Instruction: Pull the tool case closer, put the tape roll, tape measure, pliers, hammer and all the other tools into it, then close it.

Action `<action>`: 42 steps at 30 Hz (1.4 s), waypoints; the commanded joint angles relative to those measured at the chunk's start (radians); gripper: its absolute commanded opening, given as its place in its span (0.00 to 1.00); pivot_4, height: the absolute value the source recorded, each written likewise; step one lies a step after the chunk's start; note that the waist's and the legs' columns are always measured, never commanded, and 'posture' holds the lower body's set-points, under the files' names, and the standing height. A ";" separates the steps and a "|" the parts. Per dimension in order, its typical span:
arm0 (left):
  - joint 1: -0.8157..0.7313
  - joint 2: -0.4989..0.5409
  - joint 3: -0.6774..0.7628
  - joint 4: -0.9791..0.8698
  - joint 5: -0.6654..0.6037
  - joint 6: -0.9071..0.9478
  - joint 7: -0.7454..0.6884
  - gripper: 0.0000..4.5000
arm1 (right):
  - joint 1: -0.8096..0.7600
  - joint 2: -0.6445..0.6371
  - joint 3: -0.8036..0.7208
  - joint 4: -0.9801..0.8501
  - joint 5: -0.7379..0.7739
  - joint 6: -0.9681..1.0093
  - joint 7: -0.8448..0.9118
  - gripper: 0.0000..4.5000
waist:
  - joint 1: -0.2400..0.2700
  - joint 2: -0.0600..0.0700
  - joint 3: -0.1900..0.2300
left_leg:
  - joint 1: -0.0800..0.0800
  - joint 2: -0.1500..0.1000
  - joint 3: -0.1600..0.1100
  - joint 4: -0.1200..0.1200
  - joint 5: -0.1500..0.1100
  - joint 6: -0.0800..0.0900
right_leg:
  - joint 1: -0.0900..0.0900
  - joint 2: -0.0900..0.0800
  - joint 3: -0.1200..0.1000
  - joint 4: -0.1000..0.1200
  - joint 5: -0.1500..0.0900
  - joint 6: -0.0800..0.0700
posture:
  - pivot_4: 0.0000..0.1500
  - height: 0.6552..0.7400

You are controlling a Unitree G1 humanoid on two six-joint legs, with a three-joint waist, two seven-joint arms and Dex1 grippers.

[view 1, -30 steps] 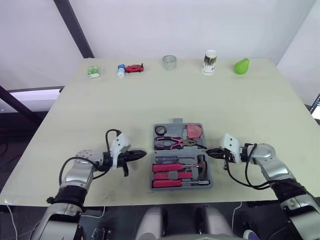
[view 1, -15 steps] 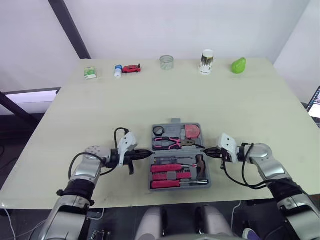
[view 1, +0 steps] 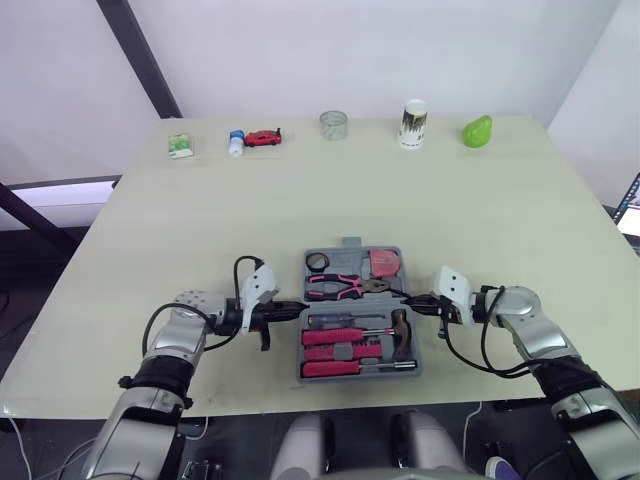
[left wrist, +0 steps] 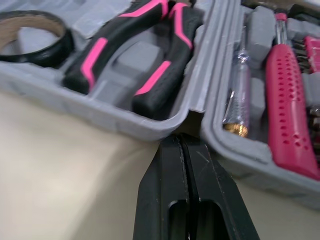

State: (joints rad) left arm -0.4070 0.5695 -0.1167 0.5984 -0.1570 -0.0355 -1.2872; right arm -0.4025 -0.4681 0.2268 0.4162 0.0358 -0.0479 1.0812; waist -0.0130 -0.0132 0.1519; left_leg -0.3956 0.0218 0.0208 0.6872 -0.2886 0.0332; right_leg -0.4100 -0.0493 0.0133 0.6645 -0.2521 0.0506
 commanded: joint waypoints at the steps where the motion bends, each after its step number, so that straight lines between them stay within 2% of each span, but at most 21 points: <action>1: 0.019 -0.014 -0.029 -0.032 0.009 -0.005 -0.022 0.00 | -0.009 0.003 0.002 -0.023 0.012 -0.007 0.013 0.02 | 0.000 0.000 0.000 | 0.000 0.000 0.000 0.000 0.000 0.000 | 0.000 0.000 0.000 0.000 0.000 0.000 | 1.00 1.00; 22: 0.070 -0.021 -0.067 -0.099 0.025 0.015 -0.062 0.00 | 0.063 -0.052 0.008 -0.143 0.063 0.130 0.096 0.02 | 0.003 0.000 0.000 | 0.000 0.000 0.000 0.000 0.000 0.000 | 0.000 -0.001 0.000 0.000 0.000 0.000 | 1.00 1.00; 42: 0.102 -0.001 -0.080 -0.130 0.023 0.035 -0.081 0.00 | 0.073 -0.051 0.013 -0.161 0.063 0.150 0.108 0.02 | 0.001 0.000 0.000 | 0.000 0.000 0.000 0.000 0.000 0.000 | 0.000 -0.001 0.000 -0.001 0.000 0.000 | 1.00 1.00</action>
State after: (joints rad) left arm -0.3299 0.5735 -0.1512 0.4783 -0.1499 -0.0076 -1.3415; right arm -0.3316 -0.5252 0.2274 0.2964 0.0775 0.1074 1.1696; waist -0.0117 -0.0128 0.1515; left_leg -0.3956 0.0216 0.0208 0.6870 -0.2887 0.0334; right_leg -0.4098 -0.0505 0.0132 0.6640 -0.2521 0.0508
